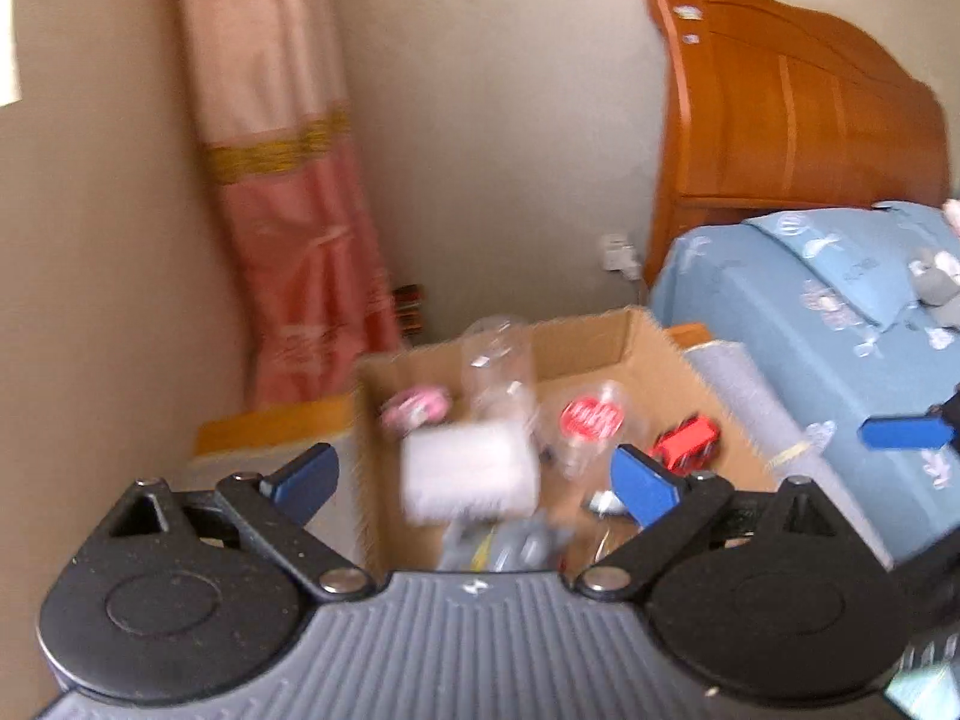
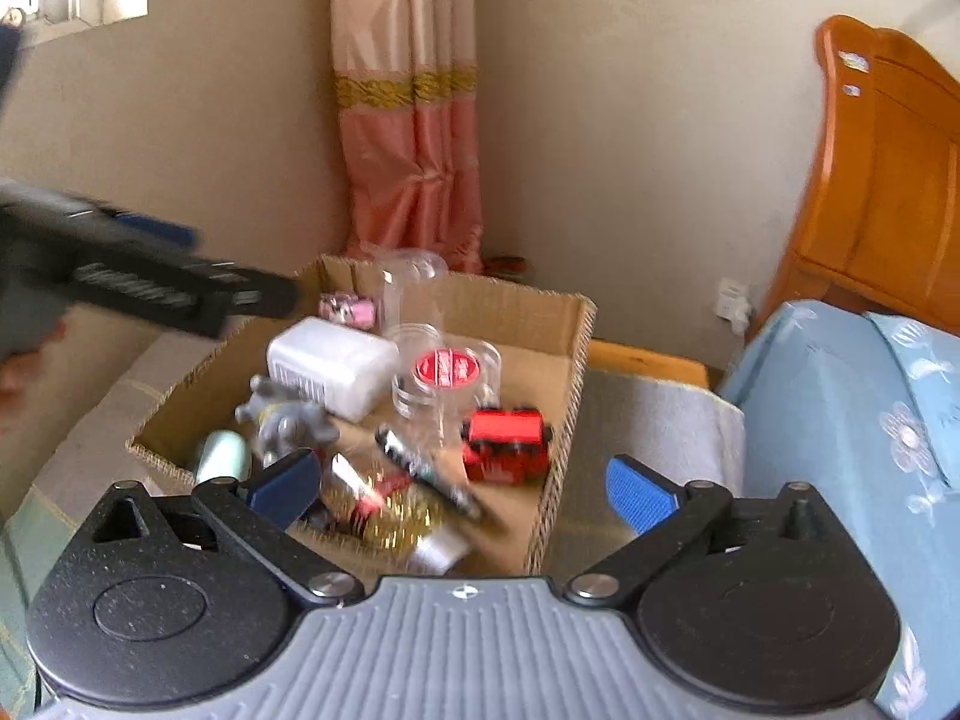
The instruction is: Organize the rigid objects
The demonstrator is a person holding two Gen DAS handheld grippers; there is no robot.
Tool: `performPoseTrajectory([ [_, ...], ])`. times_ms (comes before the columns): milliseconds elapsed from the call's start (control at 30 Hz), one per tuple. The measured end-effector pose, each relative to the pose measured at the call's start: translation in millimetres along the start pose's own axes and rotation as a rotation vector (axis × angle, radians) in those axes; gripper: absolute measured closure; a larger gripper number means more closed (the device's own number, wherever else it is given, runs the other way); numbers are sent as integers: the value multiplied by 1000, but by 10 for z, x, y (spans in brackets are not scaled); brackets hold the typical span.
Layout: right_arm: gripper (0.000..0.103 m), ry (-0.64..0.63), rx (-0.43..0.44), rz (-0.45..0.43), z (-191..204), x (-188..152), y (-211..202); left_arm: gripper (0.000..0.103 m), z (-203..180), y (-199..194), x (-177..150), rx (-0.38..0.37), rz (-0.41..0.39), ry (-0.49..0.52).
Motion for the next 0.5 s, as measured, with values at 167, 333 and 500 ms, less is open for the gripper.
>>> performPoseTrajectory([
  [167,0,65,-80,9,180,-205,-232,6,116,-374,-458,93,21,-34],
  [333,0,132,-135,18,368,-411,-400,6,93,-540,-801,90,108,-83],
  [500,0,170,-158,15,464,-556,-502,6,88,-649,-920,124,103,-81],
])
Point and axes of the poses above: each gripper's, at about its wrist camera, not at the fingertips, and y roughly the way its jaws point, z to its left, x to its top, the point moved 6 cm from there along y, roughly the way its jaws point, and after that the axes turned 15 degrees about x, right-handed, at the moved point
